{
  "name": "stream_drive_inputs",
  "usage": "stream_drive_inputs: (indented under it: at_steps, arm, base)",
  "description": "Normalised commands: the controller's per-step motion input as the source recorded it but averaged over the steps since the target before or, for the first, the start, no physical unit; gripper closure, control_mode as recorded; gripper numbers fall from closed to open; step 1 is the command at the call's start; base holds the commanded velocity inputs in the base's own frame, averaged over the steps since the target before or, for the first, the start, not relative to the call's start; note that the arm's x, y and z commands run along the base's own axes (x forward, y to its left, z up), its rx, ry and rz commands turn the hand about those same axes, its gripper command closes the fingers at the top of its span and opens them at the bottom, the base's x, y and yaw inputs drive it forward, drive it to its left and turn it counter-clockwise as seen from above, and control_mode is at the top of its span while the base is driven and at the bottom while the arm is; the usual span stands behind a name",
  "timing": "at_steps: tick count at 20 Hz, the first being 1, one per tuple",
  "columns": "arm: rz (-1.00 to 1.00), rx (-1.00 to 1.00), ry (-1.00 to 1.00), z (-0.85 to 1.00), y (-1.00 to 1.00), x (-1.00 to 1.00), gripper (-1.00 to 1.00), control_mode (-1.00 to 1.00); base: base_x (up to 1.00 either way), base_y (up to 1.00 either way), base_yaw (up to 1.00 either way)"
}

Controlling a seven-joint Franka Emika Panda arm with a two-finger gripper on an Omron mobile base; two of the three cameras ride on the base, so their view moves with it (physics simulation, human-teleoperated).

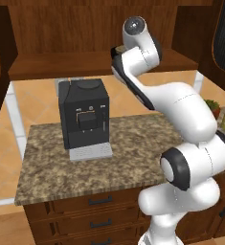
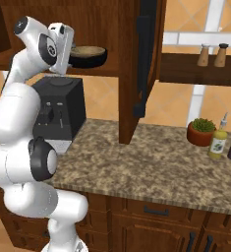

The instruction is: Pick up the bowls on the counter and stack them on top of one another in the open cabinet. Place the smaller bowl on top of the larger bowl.

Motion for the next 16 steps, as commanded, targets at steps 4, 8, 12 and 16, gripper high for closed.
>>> stream_drive_inputs:
  at_steps: [4,8,12,16]
  arm:
    - [0.06,0.02,-0.02,-0.34,0.15,-1.00,-1.00,-1.00]
    - [0.04,0.01,0.17,-0.99,0.00,-1.00,-1.00,-1.00]
    - [0.01,-0.03,0.39,-1.00,0.00,-0.92,-1.00,-1.00]
    - [0.00,-0.09,0.36,-1.00,0.00,-0.33,-1.00,-1.00]
  base:
    - [0.00,0.00,0.00]
    - [0.00,0.00,0.00]
    - [0.00,0.00,0.00]
    - [0.00,0.00,0.00]
